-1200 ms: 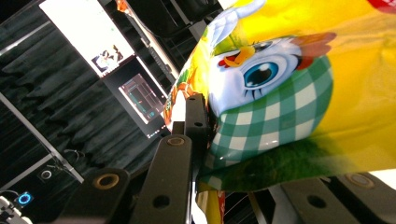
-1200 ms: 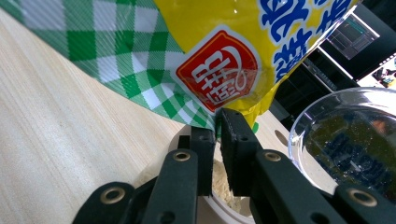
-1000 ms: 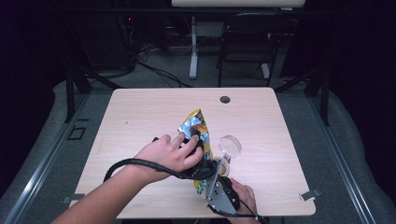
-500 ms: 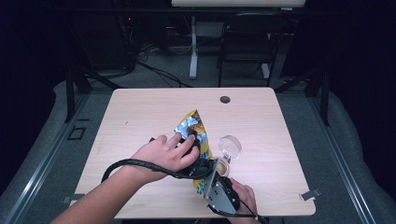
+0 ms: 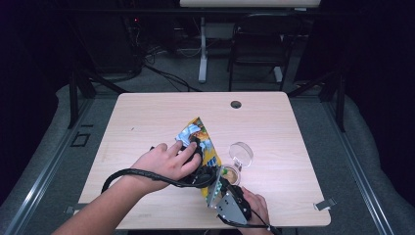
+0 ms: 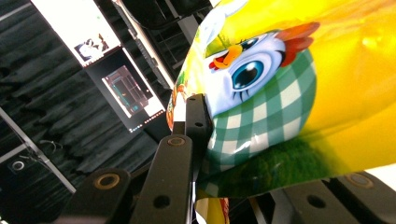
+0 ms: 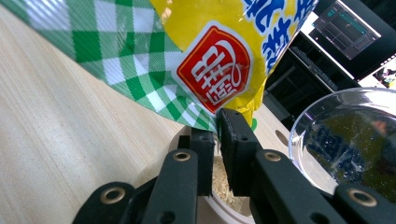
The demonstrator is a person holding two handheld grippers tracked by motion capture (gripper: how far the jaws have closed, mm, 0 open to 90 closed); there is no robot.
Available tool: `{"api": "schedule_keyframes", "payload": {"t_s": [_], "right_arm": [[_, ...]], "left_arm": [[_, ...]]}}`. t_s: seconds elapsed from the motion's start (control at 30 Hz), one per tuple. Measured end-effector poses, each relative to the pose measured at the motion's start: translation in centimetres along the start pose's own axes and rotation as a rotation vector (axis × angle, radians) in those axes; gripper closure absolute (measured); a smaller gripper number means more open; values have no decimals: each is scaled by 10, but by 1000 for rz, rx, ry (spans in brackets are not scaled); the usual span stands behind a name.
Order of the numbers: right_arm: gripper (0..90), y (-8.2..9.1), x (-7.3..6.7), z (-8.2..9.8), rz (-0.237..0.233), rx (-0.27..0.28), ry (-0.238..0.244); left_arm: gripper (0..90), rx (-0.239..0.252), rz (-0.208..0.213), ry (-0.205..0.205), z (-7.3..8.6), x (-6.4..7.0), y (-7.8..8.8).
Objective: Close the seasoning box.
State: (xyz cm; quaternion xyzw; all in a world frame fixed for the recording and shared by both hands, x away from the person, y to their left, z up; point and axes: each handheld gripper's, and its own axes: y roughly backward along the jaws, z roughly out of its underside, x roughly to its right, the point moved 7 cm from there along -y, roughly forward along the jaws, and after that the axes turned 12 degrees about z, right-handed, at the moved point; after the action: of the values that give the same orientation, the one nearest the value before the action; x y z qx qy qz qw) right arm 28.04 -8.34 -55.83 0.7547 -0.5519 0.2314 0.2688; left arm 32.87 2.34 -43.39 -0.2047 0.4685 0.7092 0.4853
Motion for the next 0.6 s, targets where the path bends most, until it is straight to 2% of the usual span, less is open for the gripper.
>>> {"api": "schedule_keyframes", "payload": {"t_s": [0.1, 0.2, 0.23, 0.27, 0.37, 0.6], "right_arm": [[831, 0, 0, 0, 0, 2, -7], [832, 0, -1, 0, 0, 2, -7], [832, 0, -1, 0, -1, 1, -9], [831, 0, -1, 0, -1, 2, -10], [831, 0, -1, 0, -1, 6, -9], [832, 0, -2, -1, -4, 14, -23]], "left_arm": [[822, 6, 9, 21, 2, 4, -3], [822, 4, 14, 21, 4, 6, -4], [822, 6, 22, 33, 6, 9, -6], [823, 8, 48, 50, 7, 13, -8], [822, 9, 34, 47, 9, 14, -8], [820, 18, 48, 78, 12, 20, -13]]}}
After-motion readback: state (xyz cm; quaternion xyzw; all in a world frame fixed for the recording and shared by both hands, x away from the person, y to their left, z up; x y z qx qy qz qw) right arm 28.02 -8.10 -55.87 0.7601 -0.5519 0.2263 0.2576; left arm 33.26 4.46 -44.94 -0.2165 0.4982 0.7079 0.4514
